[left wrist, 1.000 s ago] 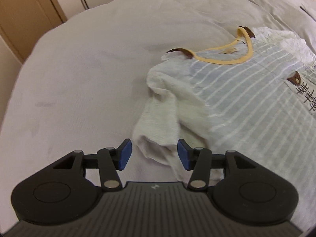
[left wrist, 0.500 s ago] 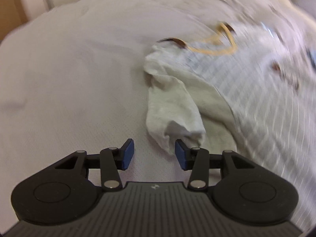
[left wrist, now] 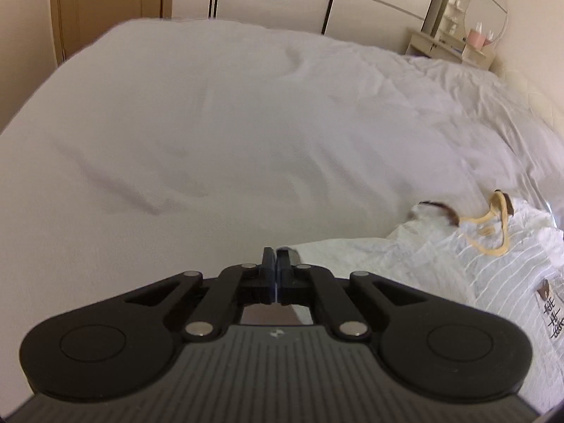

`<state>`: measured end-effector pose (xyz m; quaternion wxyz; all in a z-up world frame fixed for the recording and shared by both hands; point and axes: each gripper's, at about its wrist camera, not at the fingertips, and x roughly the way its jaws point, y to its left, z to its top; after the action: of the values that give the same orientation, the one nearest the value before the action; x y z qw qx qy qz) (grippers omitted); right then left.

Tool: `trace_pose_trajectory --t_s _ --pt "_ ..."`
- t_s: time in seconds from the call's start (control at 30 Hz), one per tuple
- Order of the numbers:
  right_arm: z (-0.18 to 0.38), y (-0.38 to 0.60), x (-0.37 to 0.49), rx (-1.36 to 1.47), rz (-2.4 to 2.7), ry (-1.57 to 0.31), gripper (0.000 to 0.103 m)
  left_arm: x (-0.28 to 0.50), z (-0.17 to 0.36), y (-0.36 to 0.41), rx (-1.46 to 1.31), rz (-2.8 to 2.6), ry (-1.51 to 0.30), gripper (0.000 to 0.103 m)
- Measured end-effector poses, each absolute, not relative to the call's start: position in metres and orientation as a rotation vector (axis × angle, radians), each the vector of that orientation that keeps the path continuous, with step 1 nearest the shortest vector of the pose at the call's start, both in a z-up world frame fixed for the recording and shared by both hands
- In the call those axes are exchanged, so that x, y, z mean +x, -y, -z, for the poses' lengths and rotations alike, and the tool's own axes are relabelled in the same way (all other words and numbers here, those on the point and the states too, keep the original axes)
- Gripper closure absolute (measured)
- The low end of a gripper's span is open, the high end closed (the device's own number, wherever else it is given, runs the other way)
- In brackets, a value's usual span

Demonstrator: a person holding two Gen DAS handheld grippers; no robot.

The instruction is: Fold clothes

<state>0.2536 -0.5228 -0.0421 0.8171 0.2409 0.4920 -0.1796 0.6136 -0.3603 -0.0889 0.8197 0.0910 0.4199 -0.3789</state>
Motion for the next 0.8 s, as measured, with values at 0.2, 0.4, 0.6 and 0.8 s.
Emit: trace_pose_trajectory --t_s 0.2,0.4,0.6,0.8 --pt "0.045 0.52 0.256 0.51 0.379 -1.053 0.04 0.627 0.108 0.333 0.115 0.734 -1.009 0.081" --pt "0.047 0.508 0.267 0.503 0.346 -1.054 0.039 0.614 0.096 0.305 0.086 0.703 -0.995 0.086" --pt "0.051 0.494 0.28 0.486 0.303 -1.056 0.039 0.582 0.089 0.309 0.032 0.892 -1.03 0.075" --pt "0.067 0.466 0.308 0.38 0.213 -1.045 0.039 0.602 0.108 0.343 -0.04 0.94 -1.107 0.077"
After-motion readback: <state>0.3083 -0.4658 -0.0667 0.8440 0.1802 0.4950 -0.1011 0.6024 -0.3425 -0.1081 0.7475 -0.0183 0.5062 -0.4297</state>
